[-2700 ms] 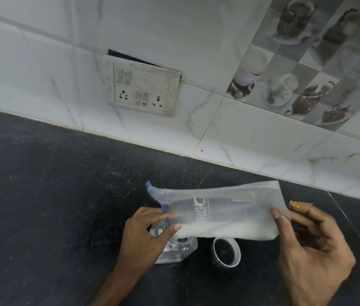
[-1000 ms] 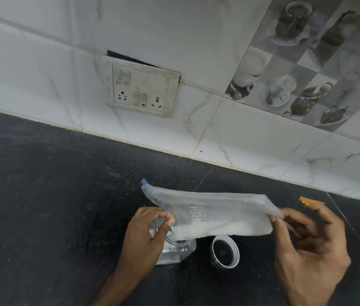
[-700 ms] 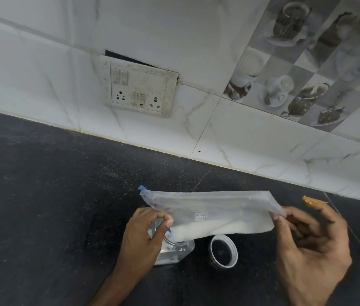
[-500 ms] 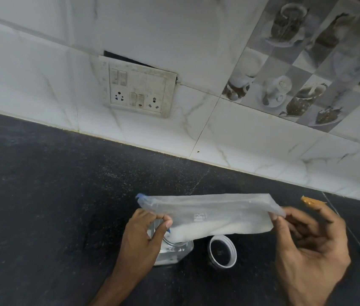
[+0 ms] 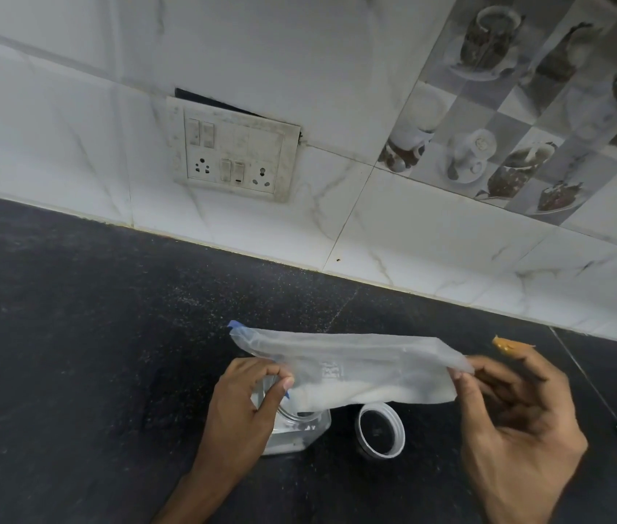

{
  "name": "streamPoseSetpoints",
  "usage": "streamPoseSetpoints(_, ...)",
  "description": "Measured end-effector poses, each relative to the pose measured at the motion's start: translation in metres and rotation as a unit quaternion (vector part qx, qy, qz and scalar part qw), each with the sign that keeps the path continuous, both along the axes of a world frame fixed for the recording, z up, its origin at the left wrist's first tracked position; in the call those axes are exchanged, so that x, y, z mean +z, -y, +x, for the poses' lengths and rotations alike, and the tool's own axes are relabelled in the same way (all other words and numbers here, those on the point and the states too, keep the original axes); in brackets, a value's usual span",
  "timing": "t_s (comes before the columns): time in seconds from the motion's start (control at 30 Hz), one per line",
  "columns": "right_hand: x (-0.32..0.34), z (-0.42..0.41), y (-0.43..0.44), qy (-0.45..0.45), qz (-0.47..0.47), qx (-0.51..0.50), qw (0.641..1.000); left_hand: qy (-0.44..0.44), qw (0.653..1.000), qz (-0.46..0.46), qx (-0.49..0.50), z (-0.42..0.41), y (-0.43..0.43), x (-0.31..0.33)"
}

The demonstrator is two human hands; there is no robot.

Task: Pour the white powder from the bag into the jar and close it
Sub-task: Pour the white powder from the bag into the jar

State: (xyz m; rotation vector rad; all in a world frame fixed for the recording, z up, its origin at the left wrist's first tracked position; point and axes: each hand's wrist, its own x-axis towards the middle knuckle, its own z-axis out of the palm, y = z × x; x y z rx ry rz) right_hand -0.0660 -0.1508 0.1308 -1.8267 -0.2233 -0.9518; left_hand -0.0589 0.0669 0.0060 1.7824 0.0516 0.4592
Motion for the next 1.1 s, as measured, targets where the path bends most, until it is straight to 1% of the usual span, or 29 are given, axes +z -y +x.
streamPoseSetpoints(0.1, 0.000, 0.002, 0.002, -0.001, 0.016, -0.008, 1.000, 0.006, 1.000, 0.002, -0.001, 0.000, 0.001, 0.001)
streamPoseSetpoints(0.17, 0.000, 0.004, 0.003, -0.006, -0.004, -0.012, 1.000, 0.001, 1.000, -0.003, 0.002, 0.000, 0.001, 0.002)
streamPoseSetpoints(0.27, -0.002, 0.003, 0.001, -0.048, -0.023, -0.007, 0.999, 0.005, 1.000, 0.015, -0.001, 0.001, 0.000, 0.002)
streamPoseSetpoints(0.4, -0.008, 0.004, 0.006, -0.114, -0.005, -0.009, 0.993, 0.001, 1.000, 0.017, 0.000, 0.001, 0.000, 0.000)
streamPoseSetpoints(0.5, -0.008, 0.002, 0.005, -0.135, 0.053, 0.009, 0.989, 0.000, 1.000, 0.025, -0.001, 0.002, 0.000, 0.000)
streamPoseSetpoints(0.57, -0.009, 0.001, 0.004, -0.135, 0.063, 0.012, 0.989, 0.001, 1.000, 0.025, -0.002, 0.001, 0.000, 0.000)
streamPoseSetpoints(0.73, -0.012, -0.001, 0.003, -0.101, 0.074, -0.006, 0.992, 0.005, 1.000, 0.020, -0.003, 0.001, 0.001, 0.000)
streamPoseSetpoints(1.1, -0.016, -0.002, 0.003, -0.103, 0.110, -0.010, 0.989, 0.008, 1.000, 0.027, -0.002, 0.000, 0.001, 0.001)
